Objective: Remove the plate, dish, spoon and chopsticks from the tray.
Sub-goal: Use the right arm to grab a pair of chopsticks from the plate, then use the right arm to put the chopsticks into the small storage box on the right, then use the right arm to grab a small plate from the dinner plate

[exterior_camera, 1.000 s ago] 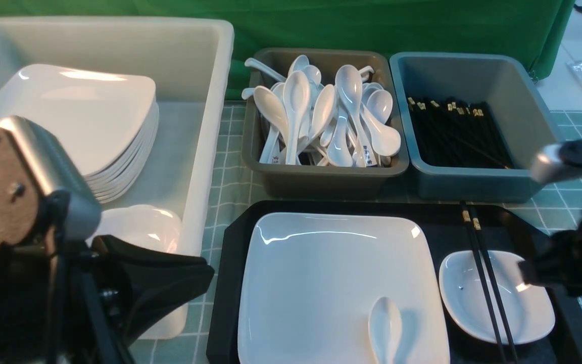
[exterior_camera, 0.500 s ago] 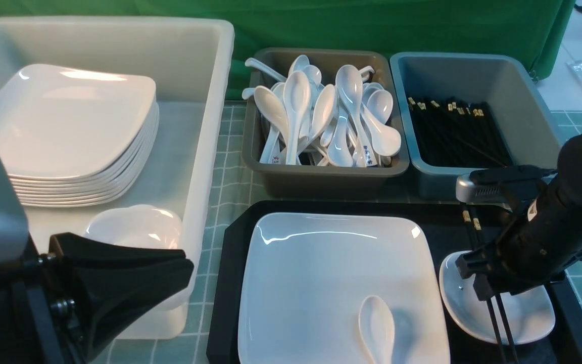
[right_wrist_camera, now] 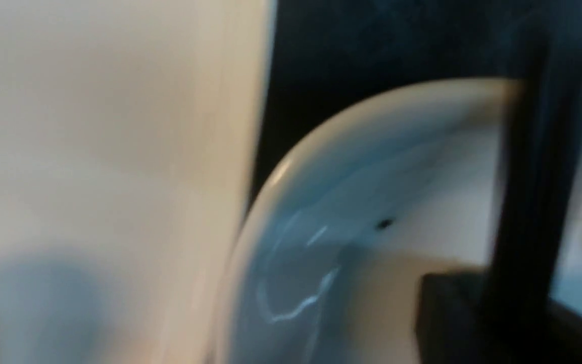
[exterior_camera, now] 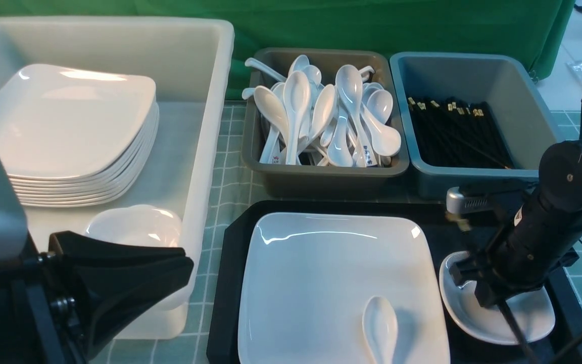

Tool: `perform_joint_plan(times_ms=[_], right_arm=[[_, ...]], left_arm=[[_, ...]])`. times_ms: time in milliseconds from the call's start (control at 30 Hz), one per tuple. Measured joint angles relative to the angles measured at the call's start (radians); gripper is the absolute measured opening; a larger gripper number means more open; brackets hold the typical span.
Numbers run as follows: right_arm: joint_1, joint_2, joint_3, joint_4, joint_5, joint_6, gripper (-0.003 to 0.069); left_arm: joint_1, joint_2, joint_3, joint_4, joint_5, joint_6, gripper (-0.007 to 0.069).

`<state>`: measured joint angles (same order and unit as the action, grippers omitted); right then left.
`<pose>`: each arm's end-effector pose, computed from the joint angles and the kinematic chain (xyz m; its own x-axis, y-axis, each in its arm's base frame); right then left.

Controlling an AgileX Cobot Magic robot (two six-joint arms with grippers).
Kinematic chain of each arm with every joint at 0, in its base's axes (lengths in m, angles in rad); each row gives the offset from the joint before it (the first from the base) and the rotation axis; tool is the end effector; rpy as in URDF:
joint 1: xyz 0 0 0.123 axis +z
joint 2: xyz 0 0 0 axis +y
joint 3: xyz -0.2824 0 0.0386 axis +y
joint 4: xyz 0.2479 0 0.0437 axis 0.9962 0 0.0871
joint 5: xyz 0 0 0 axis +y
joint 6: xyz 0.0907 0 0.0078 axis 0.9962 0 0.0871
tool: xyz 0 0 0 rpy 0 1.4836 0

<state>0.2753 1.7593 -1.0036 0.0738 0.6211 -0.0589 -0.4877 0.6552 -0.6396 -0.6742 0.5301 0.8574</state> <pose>0.3131 0.0925 0.1676 -0.9245 -0.2600 -0.2787 -0.2820 0.9585 0.0415 0.1005 -0.0859 0.3352 -0.1222 0.3345 -0.9344 0.7609 0.6361 0.1282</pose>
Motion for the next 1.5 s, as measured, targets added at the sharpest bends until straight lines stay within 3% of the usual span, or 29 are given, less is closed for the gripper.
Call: perform_joint_plan(times_ms=[233, 433, 700, 900, 1000, 1133, 1233, 1400, 1433, 1500], right_arm=[[0.000, -0.139, 0.000, 0.015, 0.137, -0.092, 0.0113], [-0.008, -0.247, -0.073, 0.049, 0.122, -0.144, 0.0113], [-0.142, 0.015, -0.575, 0.221, -0.011, -0.157, 0.0113], [-0.190, 0.305, -0.919, 0.249, -0.081, -0.093, 0.0115], [-0.192, 0.382, -0.986, 0.249, -0.069, -0.061, 0.0154], [-0.192, 0.422, -1.006, 0.219, 0.007, -0.053, 0.0374], [-0.192, 0.401, -1.007, 0.157, 0.073, -0.051, 0.0432], [-0.190, 0.306, -1.007, 0.040, 0.269, -0.073, 0.0329], [-0.181, 0.261, -1.003, 0.002, 0.340, -0.092, 0.0264], [-0.156, 0.173, -0.959, -0.052, 0.419, -0.140, 0.0216]], left_arm=[[0.000, 0.000, 0.000, -0.002, -0.008, 0.005, 0.0012], [0.000, 0.000, 0.000, -0.005, -0.098, 0.012, 0.0012], [0.000, 0.000, 0.000, -0.008, -0.220, 0.025, 0.0012], [0.000, 0.000, 0.000, -0.008, -0.220, 0.026, 0.0012], [0.000, 0.000, 0.000, -0.008, -0.219, 0.026, 0.0012], [0.000, 0.000, 0.000, -0.008, -0.213, 0.029, 0.0012], [0.000, 0.000, 0.000, -0.006, -0.212, 0.030, 0.0012], [0.000, 0.000, 0.000, 0.037, -0.212, 0.030, 0.0012], [0.000, 0.000, 0.000, 0.067, -0.211, 0.030, 0.0012], [0.000, 0.000, 0.000, 0.099, -0.200, 0.030, 0.0012]])
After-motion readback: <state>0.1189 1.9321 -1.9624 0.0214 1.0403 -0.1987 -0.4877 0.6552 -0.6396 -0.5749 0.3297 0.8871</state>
